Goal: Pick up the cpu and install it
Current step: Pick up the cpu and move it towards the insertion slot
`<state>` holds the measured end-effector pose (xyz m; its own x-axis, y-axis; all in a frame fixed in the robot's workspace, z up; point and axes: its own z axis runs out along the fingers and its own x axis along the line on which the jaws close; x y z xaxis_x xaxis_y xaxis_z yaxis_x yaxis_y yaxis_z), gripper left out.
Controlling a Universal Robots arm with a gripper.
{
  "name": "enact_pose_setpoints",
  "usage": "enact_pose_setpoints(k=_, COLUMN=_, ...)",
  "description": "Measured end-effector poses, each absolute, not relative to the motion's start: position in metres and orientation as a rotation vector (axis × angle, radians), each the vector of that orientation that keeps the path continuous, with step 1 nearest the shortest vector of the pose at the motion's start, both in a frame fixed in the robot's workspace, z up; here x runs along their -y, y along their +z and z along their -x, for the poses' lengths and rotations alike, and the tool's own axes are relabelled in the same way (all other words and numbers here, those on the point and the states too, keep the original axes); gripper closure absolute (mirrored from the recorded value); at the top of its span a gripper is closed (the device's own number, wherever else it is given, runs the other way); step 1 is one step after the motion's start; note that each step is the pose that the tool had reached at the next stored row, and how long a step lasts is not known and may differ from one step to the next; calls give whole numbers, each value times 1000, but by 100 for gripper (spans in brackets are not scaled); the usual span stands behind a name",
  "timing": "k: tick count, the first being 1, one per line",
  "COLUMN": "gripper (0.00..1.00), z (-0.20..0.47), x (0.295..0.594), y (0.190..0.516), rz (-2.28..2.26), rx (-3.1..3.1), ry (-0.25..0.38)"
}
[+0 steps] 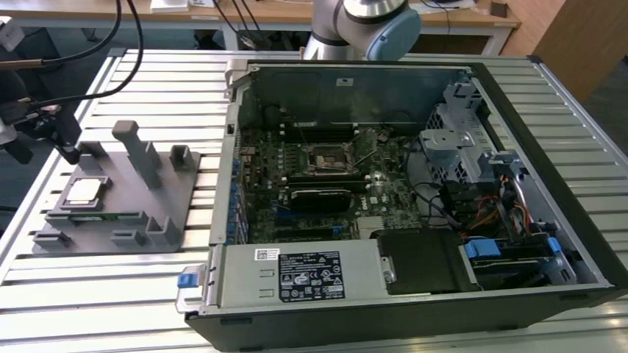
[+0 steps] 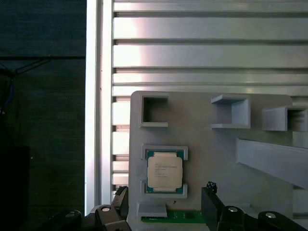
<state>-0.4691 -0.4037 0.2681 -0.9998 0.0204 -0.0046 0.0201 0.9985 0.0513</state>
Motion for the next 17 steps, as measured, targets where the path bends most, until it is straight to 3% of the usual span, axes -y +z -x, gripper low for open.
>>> enact_pose_setpoints(k=17, gripper=29, z=467, x=404, y=252, rz=-10, rx=-3140, ry=80)
